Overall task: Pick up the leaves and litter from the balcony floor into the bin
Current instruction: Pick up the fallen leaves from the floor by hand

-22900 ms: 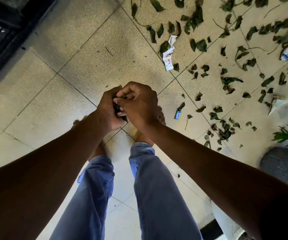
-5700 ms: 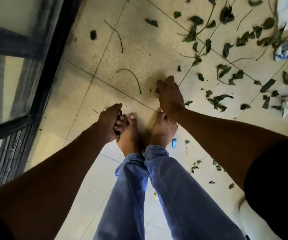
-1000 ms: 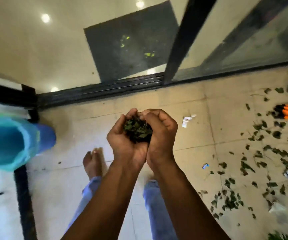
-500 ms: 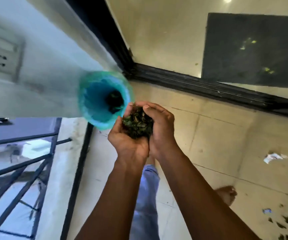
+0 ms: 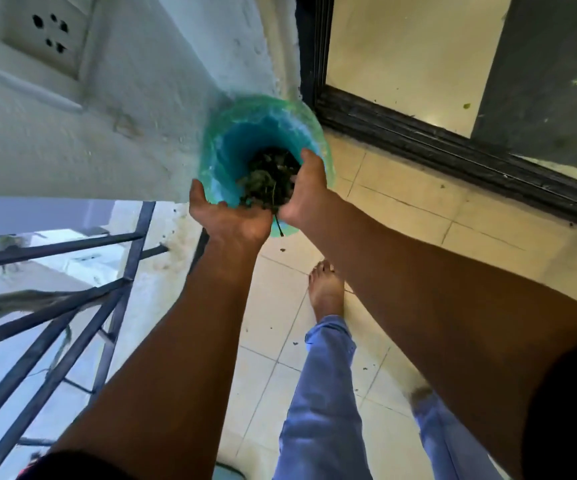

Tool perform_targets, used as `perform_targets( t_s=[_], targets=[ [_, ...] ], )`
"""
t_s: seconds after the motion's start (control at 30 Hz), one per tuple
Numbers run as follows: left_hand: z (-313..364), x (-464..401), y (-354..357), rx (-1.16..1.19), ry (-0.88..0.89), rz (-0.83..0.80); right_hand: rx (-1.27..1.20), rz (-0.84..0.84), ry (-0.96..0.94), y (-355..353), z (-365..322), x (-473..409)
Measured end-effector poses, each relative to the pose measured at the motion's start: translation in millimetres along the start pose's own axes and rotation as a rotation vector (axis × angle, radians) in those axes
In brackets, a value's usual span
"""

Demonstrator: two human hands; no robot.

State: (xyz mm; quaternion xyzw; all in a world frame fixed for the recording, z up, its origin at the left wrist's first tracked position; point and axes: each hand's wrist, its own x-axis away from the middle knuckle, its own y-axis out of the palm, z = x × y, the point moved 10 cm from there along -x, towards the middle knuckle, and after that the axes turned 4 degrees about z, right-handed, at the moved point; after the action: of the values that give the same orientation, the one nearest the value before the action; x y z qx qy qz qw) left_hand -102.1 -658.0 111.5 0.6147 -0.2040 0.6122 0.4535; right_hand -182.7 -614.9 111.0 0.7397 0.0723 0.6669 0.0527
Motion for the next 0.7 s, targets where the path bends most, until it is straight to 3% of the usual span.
perform_targets(
  t_s=[0.17, 0.37, 0.53, 0.7],
  targets=[
    [19, -4, 4, -0.156, 0.072, 0.042, -0.057, -0.010, 0.070, 0, -15, 1],
    [-24, 7, 8, -0.392, 0.077, 0.028, -0.066, -0.091, 0.014, -36, -36, 1],
    [-101, 18, -10, -0.690, -0.023, 0.007, -0.011, -0.106, -0.027, -115, -46, 2],
    [-189, 21, -38, -1.091, -0.127, 0.015, 0.024, 0.030, -0.102, -228, -59, 7]
  ],
)
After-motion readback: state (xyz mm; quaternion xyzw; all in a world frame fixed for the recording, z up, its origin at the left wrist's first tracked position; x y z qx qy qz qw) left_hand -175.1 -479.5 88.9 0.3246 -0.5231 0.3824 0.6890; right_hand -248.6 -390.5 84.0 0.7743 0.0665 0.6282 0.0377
